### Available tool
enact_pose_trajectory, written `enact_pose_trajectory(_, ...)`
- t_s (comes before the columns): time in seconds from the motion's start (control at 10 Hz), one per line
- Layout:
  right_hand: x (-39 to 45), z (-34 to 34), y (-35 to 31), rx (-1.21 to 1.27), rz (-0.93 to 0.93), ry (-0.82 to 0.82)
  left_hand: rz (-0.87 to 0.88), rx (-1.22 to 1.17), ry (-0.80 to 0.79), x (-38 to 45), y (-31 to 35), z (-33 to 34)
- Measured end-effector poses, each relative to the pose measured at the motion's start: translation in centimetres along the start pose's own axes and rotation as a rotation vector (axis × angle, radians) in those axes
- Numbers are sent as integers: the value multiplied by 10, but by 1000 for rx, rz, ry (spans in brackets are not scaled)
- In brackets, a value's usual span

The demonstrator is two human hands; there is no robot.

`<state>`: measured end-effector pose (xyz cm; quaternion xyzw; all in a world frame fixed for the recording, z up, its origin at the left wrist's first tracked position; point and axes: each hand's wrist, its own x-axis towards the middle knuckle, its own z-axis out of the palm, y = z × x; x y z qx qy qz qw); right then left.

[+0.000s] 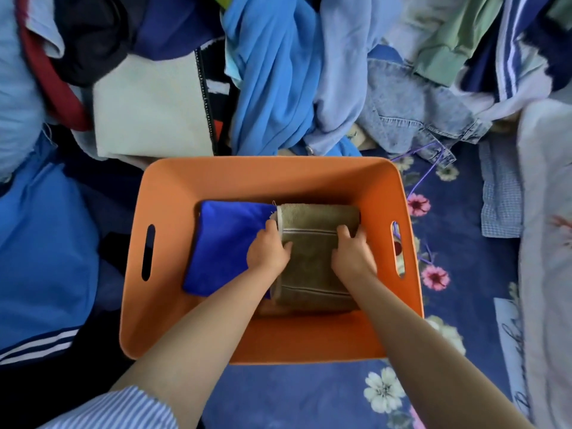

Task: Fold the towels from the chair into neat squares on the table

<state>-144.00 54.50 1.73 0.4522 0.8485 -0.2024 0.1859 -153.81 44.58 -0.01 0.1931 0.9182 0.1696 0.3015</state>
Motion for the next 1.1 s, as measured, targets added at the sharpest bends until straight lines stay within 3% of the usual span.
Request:
enact_pose_trajectory(0.2, 13, -11, 3, 306, -4, 42, -53, -179, -17, 6, 7, -1)
enact_pose_trajectory(0.3, 9, -16, -1, 241, -44, 162, 1, -269, 59, 2, 14, 1)
enact_pose_trajectory(0.4, 11, -7, 2, 90, -64, 103, 17, -251, 109, 2, 15, 6)
enact_pose_trajectory(0.5, 7, -2, 5, -126, 2, -97, 0, 14, 72, 2, 9, 8)
enact_pose_trajectory(0.7, -5, -14, 1, -271, -22, -206, 146, 278, 51, -9, 5, -5)
enact_pose_trajectory(1.0, -60, -34, -8, -311, -177, -321, 276, 460, -65, -65, -8, -54)
enact_pose_trajectory(1.1, -77, -44, -9, -320, -186, -260, 290, 452, -148, -90, -10, -64)
